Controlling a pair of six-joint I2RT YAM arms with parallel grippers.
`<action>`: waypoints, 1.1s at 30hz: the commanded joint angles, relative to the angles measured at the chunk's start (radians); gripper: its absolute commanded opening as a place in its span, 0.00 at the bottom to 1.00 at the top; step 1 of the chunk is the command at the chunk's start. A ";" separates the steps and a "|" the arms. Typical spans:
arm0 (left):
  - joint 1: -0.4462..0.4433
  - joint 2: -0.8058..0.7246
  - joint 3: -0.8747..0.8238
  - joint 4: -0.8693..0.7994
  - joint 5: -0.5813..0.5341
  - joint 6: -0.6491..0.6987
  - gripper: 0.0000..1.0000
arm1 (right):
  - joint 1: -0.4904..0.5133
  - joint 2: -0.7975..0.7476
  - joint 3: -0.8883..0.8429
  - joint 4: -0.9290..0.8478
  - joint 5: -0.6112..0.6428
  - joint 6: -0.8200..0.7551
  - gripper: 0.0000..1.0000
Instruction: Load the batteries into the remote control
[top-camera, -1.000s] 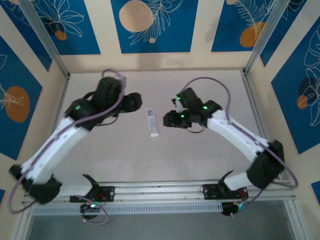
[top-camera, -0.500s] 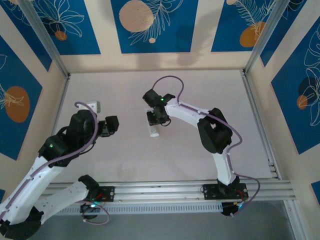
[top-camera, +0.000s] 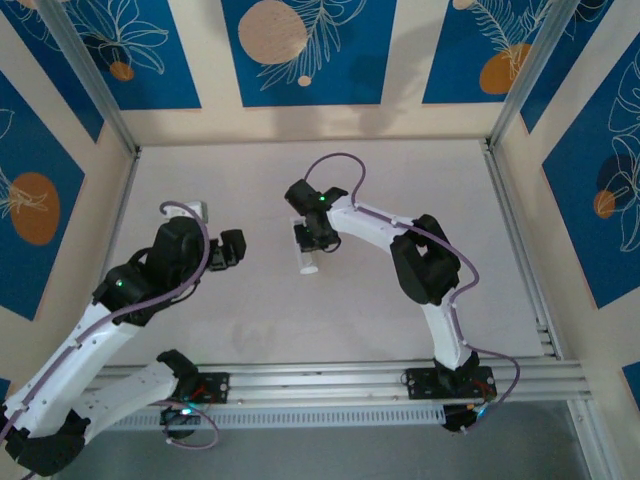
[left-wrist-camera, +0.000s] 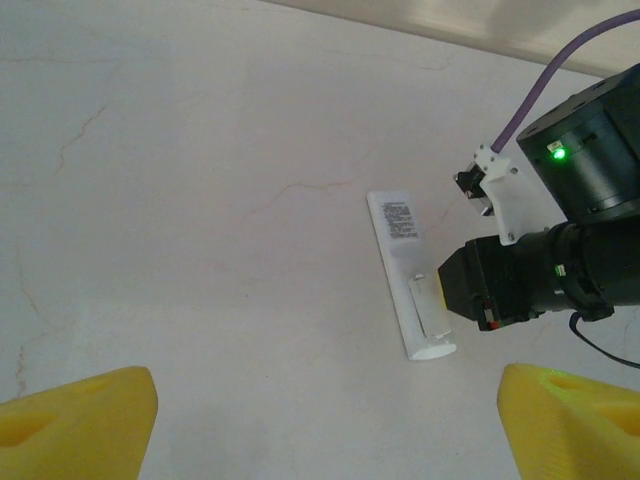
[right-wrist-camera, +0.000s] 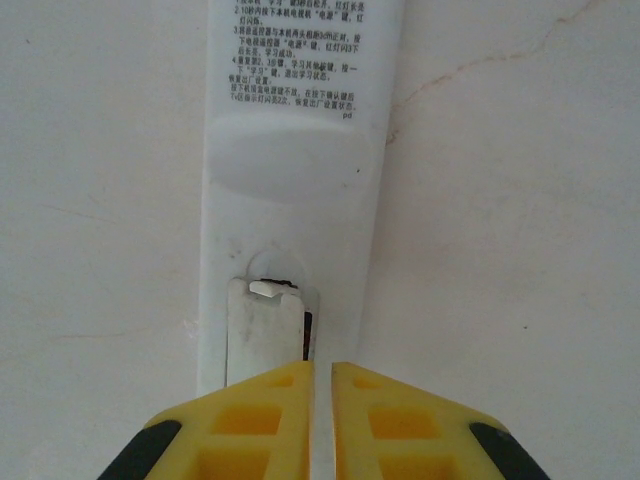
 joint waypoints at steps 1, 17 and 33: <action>0.013 -0.002 -0.008 0.019 -0.007 -0.016 0.89 | 0.013 0.021 -0.004 -0.009 -0.037 -0.002 0.13; 0.015 0.010 -0.022 0.037 0.004 -0.029 0.92 | 0.026 0.012 0.015 -0.036 -0.014 0.002 0.13; 0.019 0.007 -0.042 0.038 0.020 -0.041 0.93 | 0.078 -0.143 -0.119 -0.031 -0.015 0.113 0.22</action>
